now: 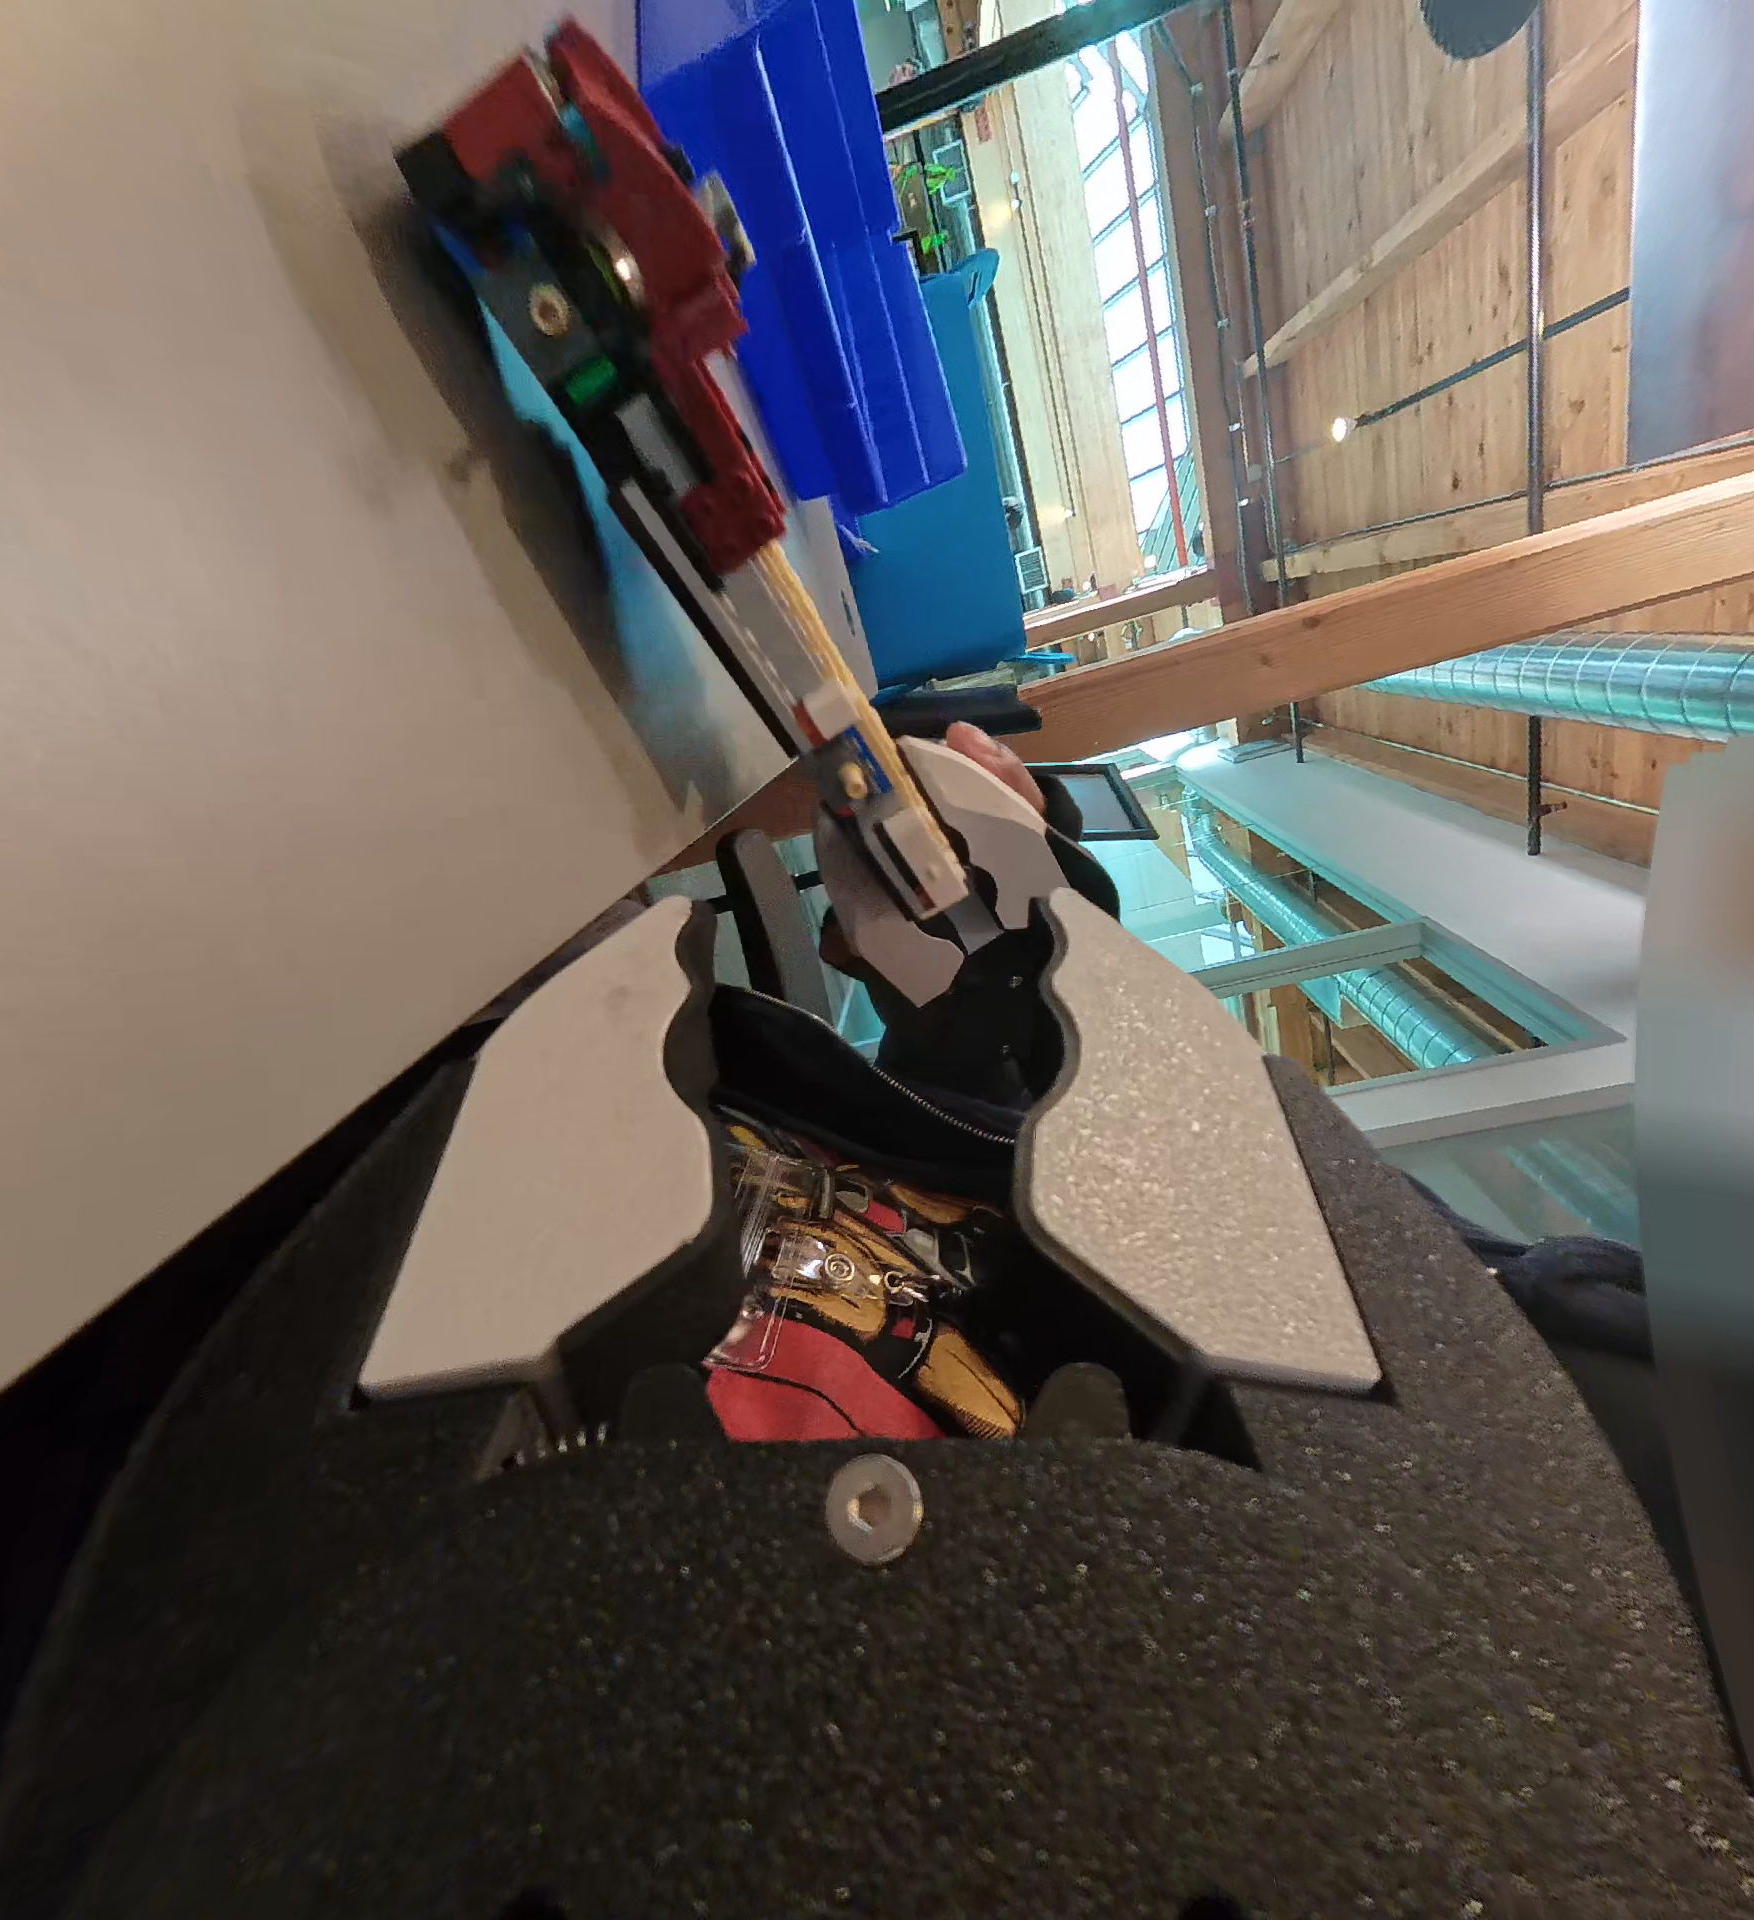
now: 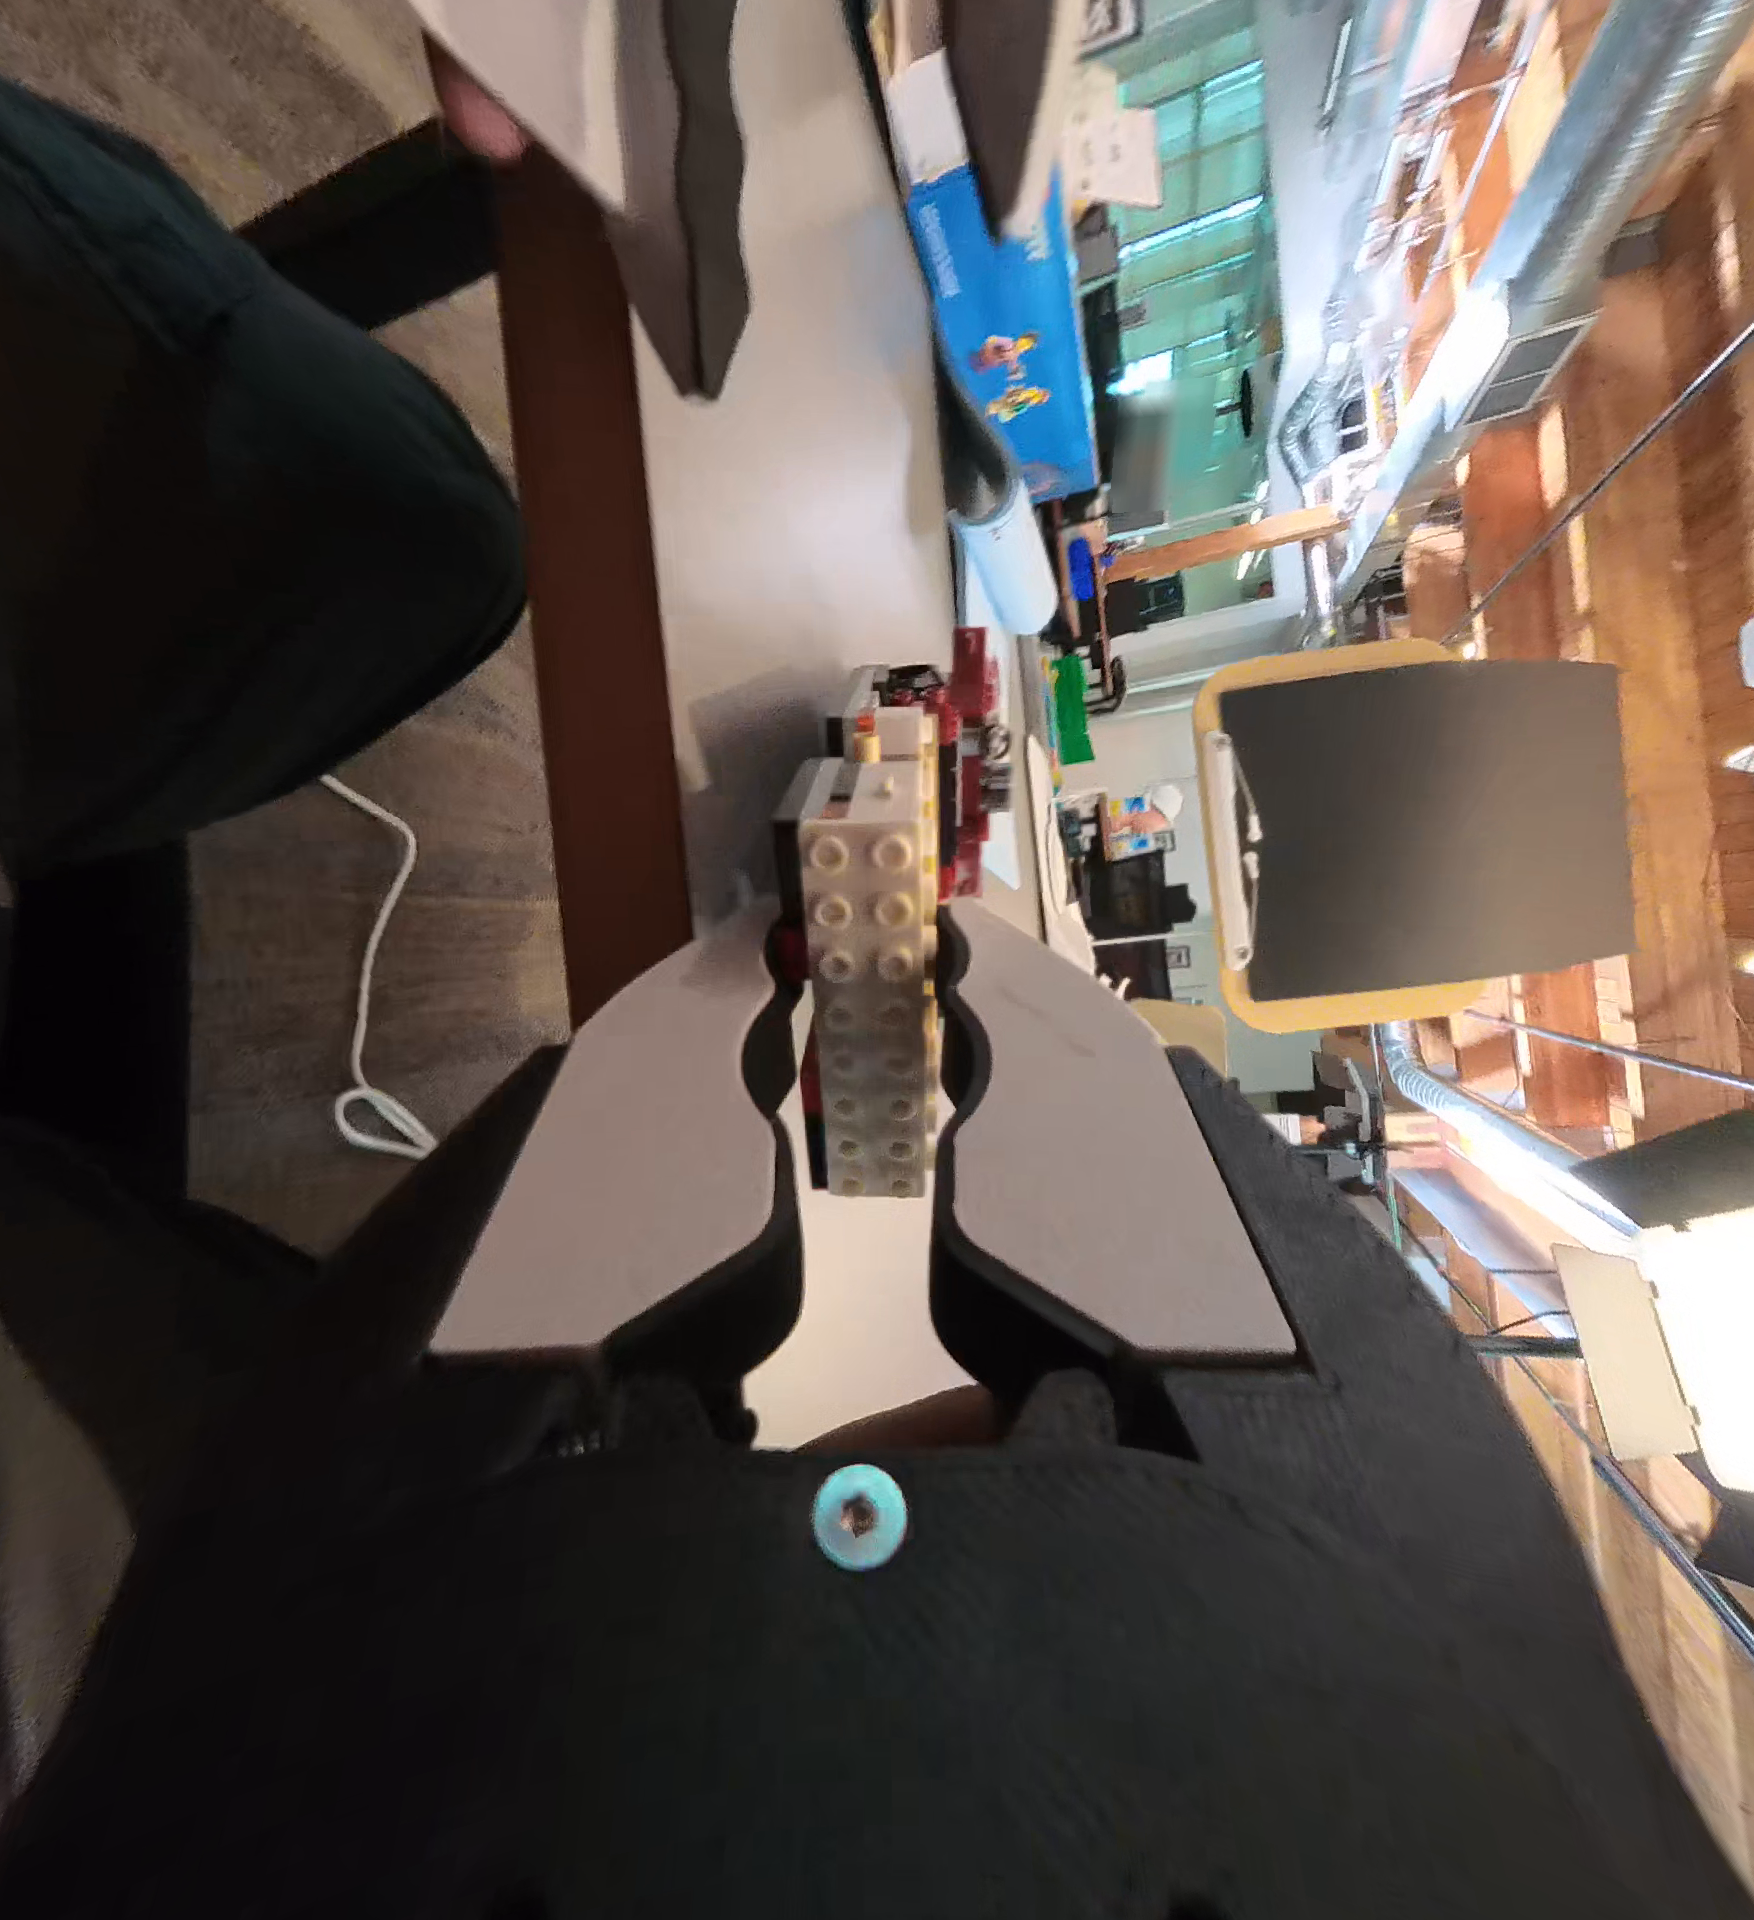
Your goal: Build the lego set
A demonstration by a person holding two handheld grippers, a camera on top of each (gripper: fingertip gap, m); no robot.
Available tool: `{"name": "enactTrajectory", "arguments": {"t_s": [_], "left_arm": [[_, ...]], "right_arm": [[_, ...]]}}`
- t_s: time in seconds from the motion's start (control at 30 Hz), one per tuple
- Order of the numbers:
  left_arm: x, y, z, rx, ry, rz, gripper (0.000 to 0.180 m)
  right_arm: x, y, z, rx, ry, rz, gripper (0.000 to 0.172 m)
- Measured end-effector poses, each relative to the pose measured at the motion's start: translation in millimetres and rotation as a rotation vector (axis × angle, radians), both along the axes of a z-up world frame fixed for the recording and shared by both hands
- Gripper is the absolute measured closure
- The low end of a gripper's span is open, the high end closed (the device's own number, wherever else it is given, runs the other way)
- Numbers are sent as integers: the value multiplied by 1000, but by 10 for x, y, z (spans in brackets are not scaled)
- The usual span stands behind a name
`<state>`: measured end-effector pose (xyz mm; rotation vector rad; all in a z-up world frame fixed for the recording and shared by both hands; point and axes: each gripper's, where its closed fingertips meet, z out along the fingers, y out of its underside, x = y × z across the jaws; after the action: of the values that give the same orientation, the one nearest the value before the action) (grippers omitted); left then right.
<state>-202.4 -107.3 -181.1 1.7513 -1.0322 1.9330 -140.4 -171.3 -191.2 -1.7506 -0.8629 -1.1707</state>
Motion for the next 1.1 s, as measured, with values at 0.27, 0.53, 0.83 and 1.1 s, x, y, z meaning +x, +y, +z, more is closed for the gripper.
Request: {"name": "enactTrajectory", "arguments": {"t_s": [0.27,0.53,0.83,1.1], "left_arm": [[46,-41,34,-172,37,-58,122],[106,-186,77,-180,40,-97,122],[384,30,312,-76,-34,-90,120],[570,61,663,-47,-277,-356,112]], "right_arm": [[-192,-321,124,30,-78,166,148],[-209,-469,196,-111,-228,366,148],[-183,-524,552,-125,-462,506,148],[-441,-512,767,-48,-532,578,148]]}}
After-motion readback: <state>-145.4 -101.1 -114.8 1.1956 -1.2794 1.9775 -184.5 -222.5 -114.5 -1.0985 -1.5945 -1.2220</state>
